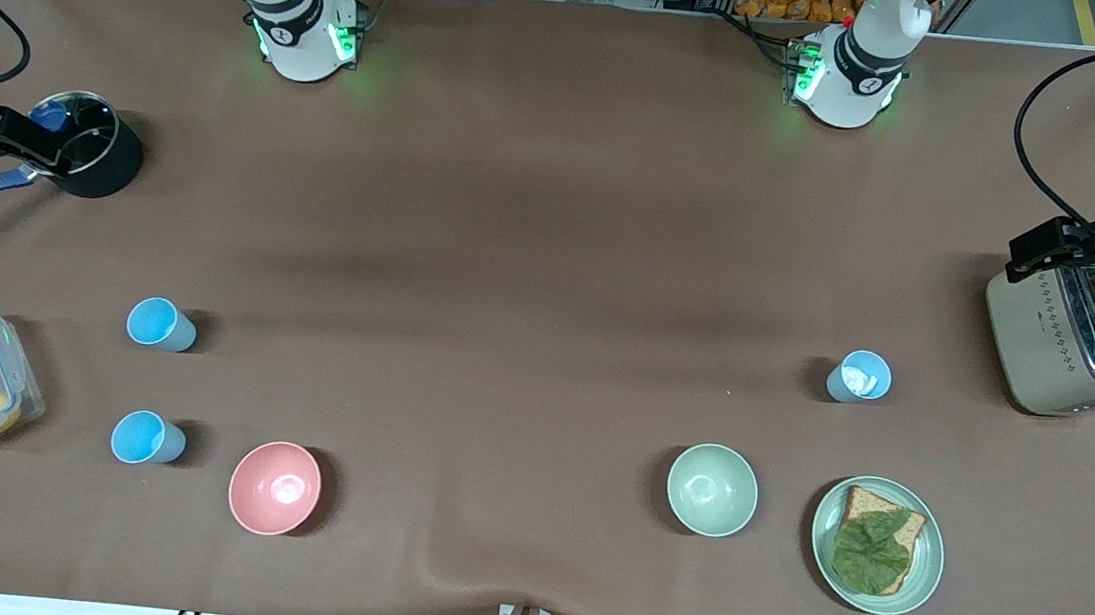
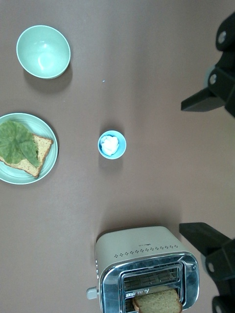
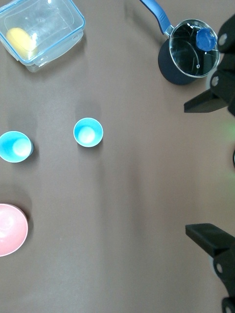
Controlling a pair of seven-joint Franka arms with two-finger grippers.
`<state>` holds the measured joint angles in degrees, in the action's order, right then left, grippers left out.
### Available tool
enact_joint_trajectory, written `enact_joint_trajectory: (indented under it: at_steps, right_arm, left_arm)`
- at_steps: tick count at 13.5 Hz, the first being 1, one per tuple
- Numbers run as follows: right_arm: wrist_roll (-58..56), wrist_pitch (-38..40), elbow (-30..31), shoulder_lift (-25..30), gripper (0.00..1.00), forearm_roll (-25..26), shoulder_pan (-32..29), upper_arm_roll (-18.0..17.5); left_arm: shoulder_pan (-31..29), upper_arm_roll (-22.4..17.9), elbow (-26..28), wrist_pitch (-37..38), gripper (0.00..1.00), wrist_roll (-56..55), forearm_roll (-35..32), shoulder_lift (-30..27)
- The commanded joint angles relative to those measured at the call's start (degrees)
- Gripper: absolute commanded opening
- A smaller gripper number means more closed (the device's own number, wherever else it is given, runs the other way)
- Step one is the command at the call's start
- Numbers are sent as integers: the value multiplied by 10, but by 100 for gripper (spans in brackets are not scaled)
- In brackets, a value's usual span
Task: Stack blue cups with both arms
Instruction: 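Reach the left gripper down to the blue cup beside the toaster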
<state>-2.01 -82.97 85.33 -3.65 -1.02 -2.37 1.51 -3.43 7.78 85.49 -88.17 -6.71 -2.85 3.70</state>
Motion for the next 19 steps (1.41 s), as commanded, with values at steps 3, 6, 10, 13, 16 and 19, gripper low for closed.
enact_joint_trajectory:
  at_steps: [3, 6, 10, 13, 16, 19]
  right_arm:
    - [7, -5, 9, 7, 100, -7, -1, -4]
    - [7, -5, 9, 7, 100, -7, -1, -4]
    - [7, -6, 9, 5, 100, -7, -1, -4]
    - [6, -5, 8, 0, 100, -7, 1, -4]
    - [6, -5, 7, -2, 100, -7, -2, -4]
    - [-1, -5, 7, -3, 100, -7, -2, -4]
  left_arm:
    - [-2, -1, 1, 4, 100, 19, 15, -3]
    - [-18, -7, 22, -32, 100, 23, 20, 43]
    - [-26, -6, 175, -216, 100, 23, 15, 46]
    - [-32, -5, 286, -356, 100, 23, 15, 47]
    - [-37, -6, 336, -450, 100, 24, 14, 88]
    - [-50, -2, 338, -486, 100, 24, 14, 139]
